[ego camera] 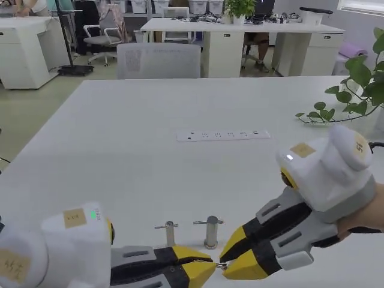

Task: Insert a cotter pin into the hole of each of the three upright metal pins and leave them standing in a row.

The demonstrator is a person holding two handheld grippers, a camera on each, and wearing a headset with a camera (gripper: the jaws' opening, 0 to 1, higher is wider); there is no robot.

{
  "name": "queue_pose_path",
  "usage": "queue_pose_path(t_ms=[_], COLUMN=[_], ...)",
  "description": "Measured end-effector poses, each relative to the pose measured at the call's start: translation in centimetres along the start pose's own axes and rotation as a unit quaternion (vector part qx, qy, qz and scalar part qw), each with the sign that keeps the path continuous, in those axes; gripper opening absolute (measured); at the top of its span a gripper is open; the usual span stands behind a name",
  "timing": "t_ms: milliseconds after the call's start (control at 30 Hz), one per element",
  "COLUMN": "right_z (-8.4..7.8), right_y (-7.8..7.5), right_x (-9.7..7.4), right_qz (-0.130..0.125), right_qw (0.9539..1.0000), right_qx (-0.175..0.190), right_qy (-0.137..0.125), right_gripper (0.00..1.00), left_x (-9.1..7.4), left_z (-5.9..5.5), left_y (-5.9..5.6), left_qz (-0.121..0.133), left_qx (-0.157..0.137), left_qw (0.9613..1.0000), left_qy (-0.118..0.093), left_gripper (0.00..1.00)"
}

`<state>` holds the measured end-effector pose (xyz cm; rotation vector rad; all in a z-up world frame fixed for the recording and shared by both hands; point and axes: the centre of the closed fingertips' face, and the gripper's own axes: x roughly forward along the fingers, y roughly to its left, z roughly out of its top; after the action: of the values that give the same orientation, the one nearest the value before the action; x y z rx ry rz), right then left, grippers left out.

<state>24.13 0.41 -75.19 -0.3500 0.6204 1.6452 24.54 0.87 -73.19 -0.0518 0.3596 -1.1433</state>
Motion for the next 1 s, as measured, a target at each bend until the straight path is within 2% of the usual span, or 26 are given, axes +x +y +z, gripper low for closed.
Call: queue_pose_path(t_ms=[367,567,1000], right_z=[-0.24,-0.32,-0.56], right_y=[0.68,0.88,0.97], right_x=[0.32,0.44,0.65], right_qz=[0.019,0.024,0.017], right_qw=[0.9998,0.9996,0.9966], right_qx=[-0.006,-0.015,-0.076], right_qy=[0.000,0.004,0.025], right_gripper=[0.09,0.06,0.03], left_x=[0.33,0.31,0.34], left_z=[-0.01,-0.04,-0.34], left_y=[-0.84,-0.87,-0.80], left_qz=[-0.018,-0.020,-0.020], left_qx=[0.007,0.008,0.012], left_qw=[0.9998,0.9997,0.9997], left_qy=[0.002,0.004,0.011], left_gripper=[0.00,0.00,0.01])
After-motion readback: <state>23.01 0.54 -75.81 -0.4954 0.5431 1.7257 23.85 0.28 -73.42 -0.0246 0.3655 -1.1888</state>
